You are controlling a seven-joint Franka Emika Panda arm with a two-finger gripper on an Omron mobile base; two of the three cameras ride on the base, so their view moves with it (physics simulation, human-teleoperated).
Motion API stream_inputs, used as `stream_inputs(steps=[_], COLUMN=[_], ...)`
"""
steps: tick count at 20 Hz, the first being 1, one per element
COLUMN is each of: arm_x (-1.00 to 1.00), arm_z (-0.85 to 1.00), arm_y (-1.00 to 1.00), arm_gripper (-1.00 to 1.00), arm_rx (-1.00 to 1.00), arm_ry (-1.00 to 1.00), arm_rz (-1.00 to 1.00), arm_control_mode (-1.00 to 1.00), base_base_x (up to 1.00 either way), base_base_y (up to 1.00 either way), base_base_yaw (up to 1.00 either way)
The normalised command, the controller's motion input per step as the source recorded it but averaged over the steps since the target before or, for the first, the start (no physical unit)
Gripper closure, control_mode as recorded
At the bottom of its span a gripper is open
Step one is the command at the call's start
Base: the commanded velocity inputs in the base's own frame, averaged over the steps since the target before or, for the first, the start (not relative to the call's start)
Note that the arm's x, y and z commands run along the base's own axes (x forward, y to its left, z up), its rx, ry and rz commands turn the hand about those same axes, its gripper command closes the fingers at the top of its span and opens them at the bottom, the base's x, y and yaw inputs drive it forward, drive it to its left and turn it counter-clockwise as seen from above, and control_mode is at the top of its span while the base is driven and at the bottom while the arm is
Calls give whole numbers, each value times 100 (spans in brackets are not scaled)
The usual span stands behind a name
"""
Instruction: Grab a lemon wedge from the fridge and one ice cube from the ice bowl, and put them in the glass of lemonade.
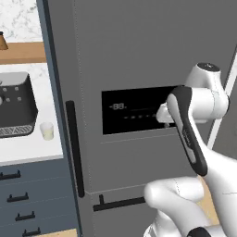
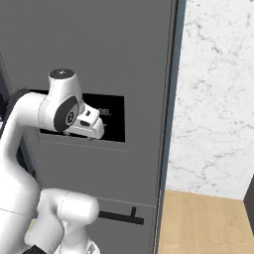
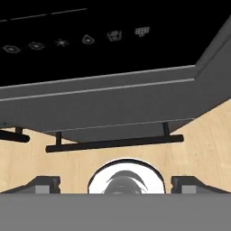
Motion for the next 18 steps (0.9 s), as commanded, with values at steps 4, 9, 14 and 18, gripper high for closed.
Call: stream_inputs(steps=[4,9,14,18], arm_x=[-17,0,0,0], arm_z=[-10,0,0,0], arm_y=[0,0,0,0], arm_gripper=[-100,-100,-100,-100], arm_rx=[0,0,0,0], arm_ry=[0,0,0,0], arm_rz=[-1,0,0,0], arm_control_mode=[100,100,100,100], base_base_x=[-42,-33,0,25], base_base_y=[0,21,76,98], base_base_yaw=[-1,8,23,30])
